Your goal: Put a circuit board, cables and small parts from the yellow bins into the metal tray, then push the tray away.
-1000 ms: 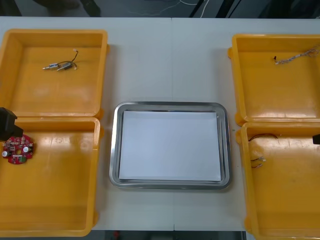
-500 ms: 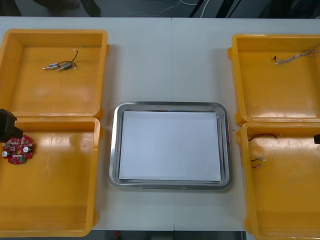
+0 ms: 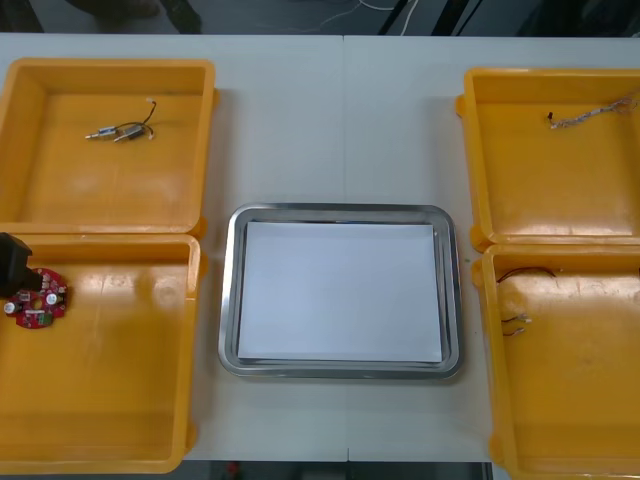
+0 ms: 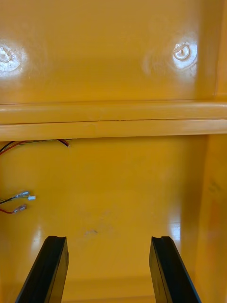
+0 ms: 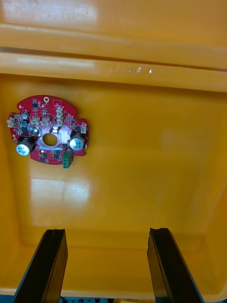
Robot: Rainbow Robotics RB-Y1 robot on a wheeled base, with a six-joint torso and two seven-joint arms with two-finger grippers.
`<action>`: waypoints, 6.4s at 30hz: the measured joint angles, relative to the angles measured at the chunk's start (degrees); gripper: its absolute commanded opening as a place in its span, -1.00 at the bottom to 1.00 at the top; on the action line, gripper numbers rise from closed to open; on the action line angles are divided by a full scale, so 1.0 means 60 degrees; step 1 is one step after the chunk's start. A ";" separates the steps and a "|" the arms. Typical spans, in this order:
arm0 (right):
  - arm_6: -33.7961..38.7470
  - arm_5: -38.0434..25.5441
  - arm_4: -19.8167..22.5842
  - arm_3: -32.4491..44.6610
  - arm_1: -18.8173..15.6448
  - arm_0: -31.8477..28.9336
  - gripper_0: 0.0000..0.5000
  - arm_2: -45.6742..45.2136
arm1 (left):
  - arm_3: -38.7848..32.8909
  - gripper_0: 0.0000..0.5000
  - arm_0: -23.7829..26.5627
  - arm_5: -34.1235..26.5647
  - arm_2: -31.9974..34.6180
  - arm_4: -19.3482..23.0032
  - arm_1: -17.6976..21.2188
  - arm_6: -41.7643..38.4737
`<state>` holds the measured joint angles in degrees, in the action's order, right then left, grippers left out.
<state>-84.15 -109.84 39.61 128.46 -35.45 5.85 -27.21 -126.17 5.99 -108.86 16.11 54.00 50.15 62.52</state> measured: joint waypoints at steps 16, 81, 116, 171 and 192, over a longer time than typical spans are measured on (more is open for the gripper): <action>0.2345 0.0000 0.0160 0.1049 0.0061 -0.0506 1.00 0.0004 | 0.0000 1.00 -0.1490 0.2325 0.0001 -0.0390 0.0000 0.0015; 1.0631 0.1067 -0.1876 -0.1070 0.2155 -0.0362 1.00 0.2661 | 0.1861 1.00 -0.2687 0.6585 -0.1617 -0.1746 0.0130 0.1175; 1.1136 0.2162 -0.2459 -0.2041 0.2510 -0.0217 1.00 0.3515 | 0.2410 1.00 -0.2687 0.7426 -0.2399 -0.2218 0.0149 0.1176; 1.1134 0.2517 -0.2718 -0.2478 0.2511 -0.0411 1.00 0.3716 | -0.0243 -1.00 -0.2664 0.3978 -0.1135 -0.1514 0.0473 0.1176; 1.1129 0.2135 -0.2576 -0.2268 0.2510 -0.0343 -1.00 0.3631 | -0.2274 -1.00 -0.0060 0.1110 -0.2459 -0.1077 0.0697 -0.1386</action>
<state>-17.38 -97.03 24.16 114.85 -20.39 3.79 -5.43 -139.82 5.63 -102.20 1.36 47.53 54.34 54.21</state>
